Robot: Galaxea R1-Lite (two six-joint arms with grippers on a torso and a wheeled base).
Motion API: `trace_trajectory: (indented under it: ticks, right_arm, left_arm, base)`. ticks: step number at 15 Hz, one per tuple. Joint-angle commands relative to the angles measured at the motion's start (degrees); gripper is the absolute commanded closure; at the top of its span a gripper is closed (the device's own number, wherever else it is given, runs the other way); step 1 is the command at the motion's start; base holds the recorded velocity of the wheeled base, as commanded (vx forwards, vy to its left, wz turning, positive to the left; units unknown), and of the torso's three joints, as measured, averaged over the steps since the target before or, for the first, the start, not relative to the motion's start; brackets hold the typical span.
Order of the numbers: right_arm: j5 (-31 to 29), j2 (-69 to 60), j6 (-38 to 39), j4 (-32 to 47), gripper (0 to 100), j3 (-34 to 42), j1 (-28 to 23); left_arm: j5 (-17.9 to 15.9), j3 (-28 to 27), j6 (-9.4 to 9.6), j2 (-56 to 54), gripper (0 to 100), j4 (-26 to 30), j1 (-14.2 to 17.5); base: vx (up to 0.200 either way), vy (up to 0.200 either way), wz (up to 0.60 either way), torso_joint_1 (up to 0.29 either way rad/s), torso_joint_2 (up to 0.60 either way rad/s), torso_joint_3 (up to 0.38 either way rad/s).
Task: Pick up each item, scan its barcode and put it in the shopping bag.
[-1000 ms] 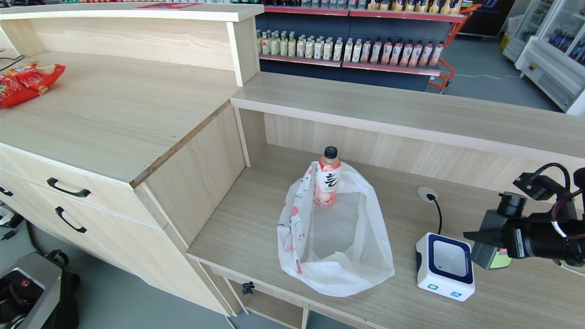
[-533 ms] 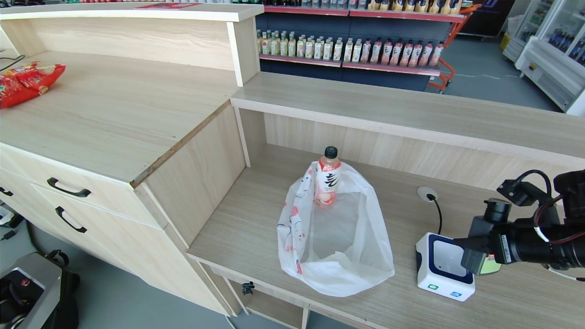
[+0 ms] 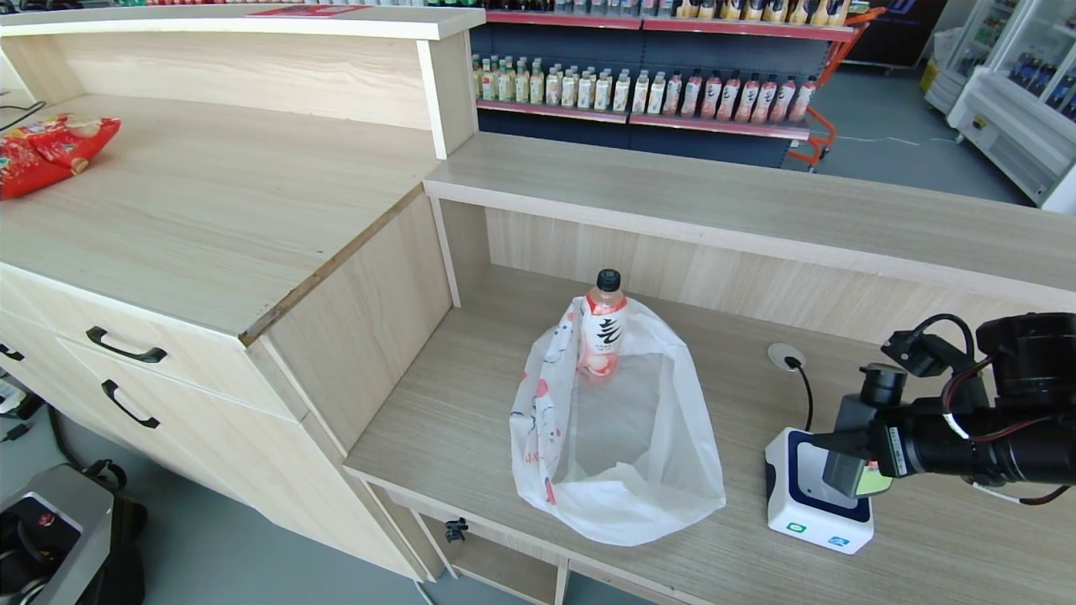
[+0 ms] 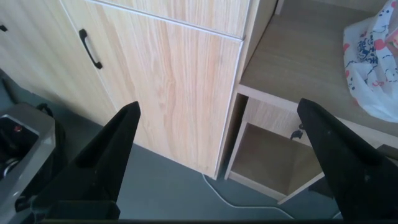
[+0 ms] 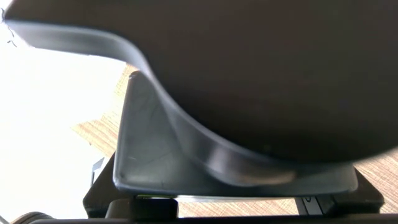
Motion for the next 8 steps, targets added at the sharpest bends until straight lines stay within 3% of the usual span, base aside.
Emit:
trace_trajectory:
  ticks: [1, 8]
  right_arm:
    - [-0.01, 0.82, -0.02, -0.02, 100, 0.01, 0.33]
    - [0.08, 1.26, -0.02, -0.72, 100, -0.08, 1.56]
  left_arm:
    - [0.02, 0.01, -0.04, -0.02, 0, -0.01, 0.02]
    - [0.02, 0.01, -0.04, -0.02, 0, -0.01, 0.02]
  base:
    - [0.000, 0.000, 0.00, 0.000, 0.00, 0.000]
    - [0.000, 0.000, 0.00, 0.000, 0.00, 0.000]
